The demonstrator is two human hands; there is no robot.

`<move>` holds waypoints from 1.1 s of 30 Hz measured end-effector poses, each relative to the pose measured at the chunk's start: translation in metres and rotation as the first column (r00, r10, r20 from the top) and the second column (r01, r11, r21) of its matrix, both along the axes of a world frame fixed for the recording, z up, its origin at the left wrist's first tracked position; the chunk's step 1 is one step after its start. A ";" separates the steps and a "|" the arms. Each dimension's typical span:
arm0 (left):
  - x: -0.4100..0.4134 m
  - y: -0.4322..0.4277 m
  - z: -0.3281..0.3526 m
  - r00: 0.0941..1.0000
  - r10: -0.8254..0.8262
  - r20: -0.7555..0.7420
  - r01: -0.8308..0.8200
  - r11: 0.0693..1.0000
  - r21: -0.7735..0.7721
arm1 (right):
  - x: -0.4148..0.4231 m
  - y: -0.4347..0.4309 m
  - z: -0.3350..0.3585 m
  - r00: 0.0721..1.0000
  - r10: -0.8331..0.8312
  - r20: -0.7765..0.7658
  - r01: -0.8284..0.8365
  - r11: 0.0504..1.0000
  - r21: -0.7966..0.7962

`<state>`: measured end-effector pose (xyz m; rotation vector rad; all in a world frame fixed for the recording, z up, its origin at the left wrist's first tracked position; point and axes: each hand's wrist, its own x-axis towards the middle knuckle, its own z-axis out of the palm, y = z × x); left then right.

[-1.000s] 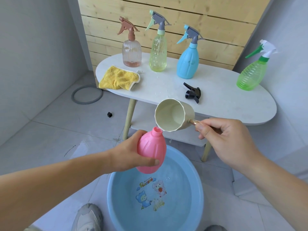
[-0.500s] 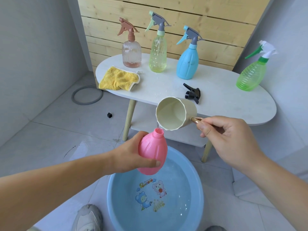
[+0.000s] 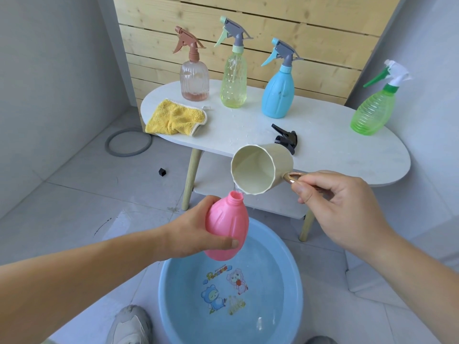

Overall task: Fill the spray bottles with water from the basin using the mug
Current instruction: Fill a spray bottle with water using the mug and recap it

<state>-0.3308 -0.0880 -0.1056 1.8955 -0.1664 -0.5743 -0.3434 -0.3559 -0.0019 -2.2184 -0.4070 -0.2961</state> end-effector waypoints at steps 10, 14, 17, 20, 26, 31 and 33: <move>0.000 -0.002 -0.002 1.000 0.005 0.002 -0.005 1.000 0.006 | 0.001 -0.002 -0.002 0.998 -0.008 0.062 0.011 0.999 -0.041; 0.000 -0.002 -0.002 1.000 0.004 0.002 -0.004 1.000 0.003 | 0.002 -0.003 -0.003 0.996 -0.013 0.085 0.018 0.998 -0.052; 0.000 -0.002 -0.001 1.000 0.005 -0.001 -0.005 1.000 0.001 | 0.003 -0.004 -0.004 0.993 0.001 0.118 0.007 0.998 -0.067; 0.001 -0.003 0.000 1.000 0.007 -0.002 -0.007 1.000 0.001 | 0.005 -0.006 -0.006 0.988 0.024 0.155 -0.006 0.993 -0.114; -0.001 -0.003 -0.001 1.000 0.002 -0.001 -0.002 1.000 0.012 | 0.006 -0.006 -0.007 0.981 0.040 0.192 -0.018 0.993 -0.114; -0.001 -0.004 -0.001 1.000 0.004 -0.005 -0.004 1.000 0.006 | 0.008 -0.007 -0.008 0.972 0.052 0.229 -0.024 0.992 -0.125; -0.001 -0.005 -0.001 1.000 0.005 -0.007 -0.005 1.000 0.005 | 0.009 -0.008 -0.008 0.968 0.051 0.247 -0.017 0.990 -0.138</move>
